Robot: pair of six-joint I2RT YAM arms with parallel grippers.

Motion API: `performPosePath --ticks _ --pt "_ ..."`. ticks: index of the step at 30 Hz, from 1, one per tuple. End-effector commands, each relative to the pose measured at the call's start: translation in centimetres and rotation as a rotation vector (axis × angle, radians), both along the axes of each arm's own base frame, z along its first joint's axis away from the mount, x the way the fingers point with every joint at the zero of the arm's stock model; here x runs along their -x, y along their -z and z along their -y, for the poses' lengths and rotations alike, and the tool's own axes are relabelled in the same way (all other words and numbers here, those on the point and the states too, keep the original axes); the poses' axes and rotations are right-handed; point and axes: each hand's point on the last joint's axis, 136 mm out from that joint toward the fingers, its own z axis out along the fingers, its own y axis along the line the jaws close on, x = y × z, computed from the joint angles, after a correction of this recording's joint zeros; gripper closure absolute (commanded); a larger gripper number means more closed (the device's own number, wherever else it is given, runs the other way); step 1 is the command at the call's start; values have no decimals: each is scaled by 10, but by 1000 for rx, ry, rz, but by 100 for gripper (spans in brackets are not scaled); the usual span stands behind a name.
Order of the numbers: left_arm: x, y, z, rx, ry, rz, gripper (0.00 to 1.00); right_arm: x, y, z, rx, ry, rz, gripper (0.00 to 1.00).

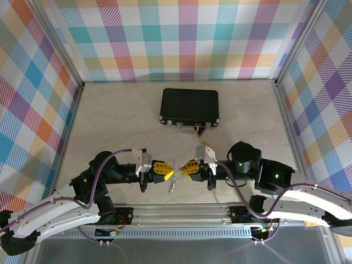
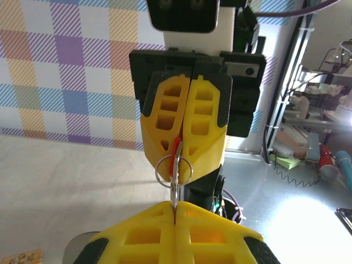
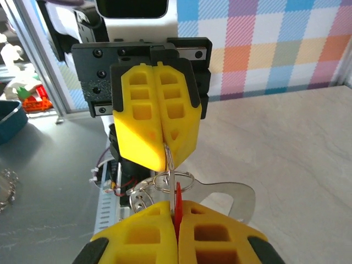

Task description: Put the keys on the keyring

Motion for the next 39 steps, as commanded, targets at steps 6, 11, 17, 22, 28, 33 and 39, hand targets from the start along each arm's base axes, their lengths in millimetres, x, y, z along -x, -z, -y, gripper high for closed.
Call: performPosePath --ticks 6,11,17,22,28,33,39 --pt "-13 25 -4 -52 -84 -12 100 -16 -9 8 87 86 60 100" --pt "-17 35 -4 -53 -108 -17 99 -23 -2 4 155 108 53 100" --pt "-18 41 -5 -22 -117 -33 74 -33 5 -1 230 148 48 100" --pt "-25 38 -16 21 -187 -26 40 -41 6 0 254 191 56 100" --pt "-32 36 -29 49 -259 -7 0 -56 15 -4 325 255 60 100" --pt "-37 40 -28 32 -281 -26 0 -71 15 -5 354 334 73 100" --pt "-45 43 -34 19 -346 -47 0 -86 9 -2 314 415 32 100"
